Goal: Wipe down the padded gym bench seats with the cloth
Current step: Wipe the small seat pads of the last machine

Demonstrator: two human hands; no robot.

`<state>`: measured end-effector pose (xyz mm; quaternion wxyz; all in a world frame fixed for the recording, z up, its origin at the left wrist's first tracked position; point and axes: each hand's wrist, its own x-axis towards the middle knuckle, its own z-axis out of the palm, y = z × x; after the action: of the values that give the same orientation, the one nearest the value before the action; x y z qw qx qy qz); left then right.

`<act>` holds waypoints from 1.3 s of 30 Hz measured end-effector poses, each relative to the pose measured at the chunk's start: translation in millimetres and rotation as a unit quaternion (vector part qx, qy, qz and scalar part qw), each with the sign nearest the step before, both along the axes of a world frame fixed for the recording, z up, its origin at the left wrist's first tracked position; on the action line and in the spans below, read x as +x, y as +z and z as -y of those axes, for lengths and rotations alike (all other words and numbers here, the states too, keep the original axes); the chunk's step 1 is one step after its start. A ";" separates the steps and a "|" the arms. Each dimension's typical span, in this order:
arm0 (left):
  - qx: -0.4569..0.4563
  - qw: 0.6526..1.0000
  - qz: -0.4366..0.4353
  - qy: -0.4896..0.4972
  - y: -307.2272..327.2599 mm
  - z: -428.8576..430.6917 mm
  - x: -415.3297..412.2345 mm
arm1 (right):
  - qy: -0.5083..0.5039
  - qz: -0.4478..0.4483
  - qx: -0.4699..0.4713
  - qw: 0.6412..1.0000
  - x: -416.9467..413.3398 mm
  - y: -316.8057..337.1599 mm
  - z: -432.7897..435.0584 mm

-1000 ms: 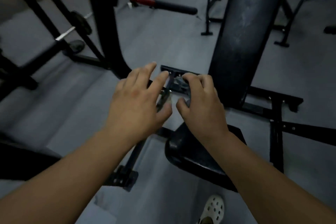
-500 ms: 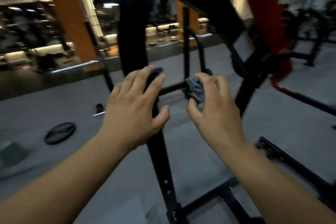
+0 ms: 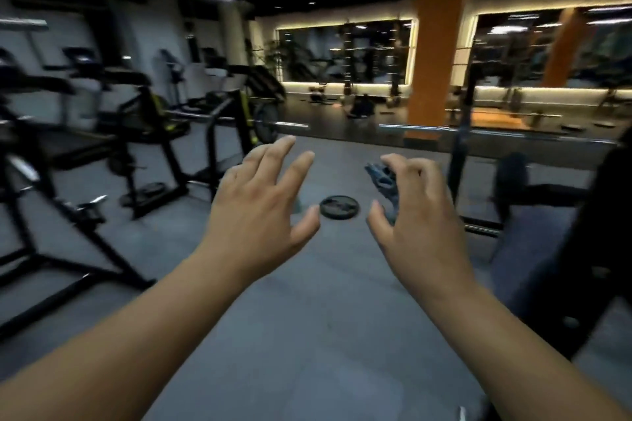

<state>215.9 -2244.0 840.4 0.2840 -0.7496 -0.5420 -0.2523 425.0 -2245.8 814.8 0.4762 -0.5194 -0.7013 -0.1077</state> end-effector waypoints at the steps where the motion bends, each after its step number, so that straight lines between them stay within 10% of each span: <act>1: 0.000 1.000 0.002 0.026 1.4 5.6 -29.5 | 0.025 0.001 0.003 1.000 -29.1 2.5 -4.2; 18: -0.039 0.920 0.055 0.386 -13.6 96.4 -420.1 | 0.354 0.044 -0.023 0.934 -467.5 -16.0 -42.9; 39: -0.061 0.789 0.120 0.600 -70.7 -45.7 -716.7 | 0.581 0.084 -0.038 0.809 -867.0 -67.1 -247.8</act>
<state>-500.8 -2198.3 769.7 0.2645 -0.2532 -0.9267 -0.0852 -442.0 -1998.0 747.7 0.3690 -0.0218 -0.9130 0.1728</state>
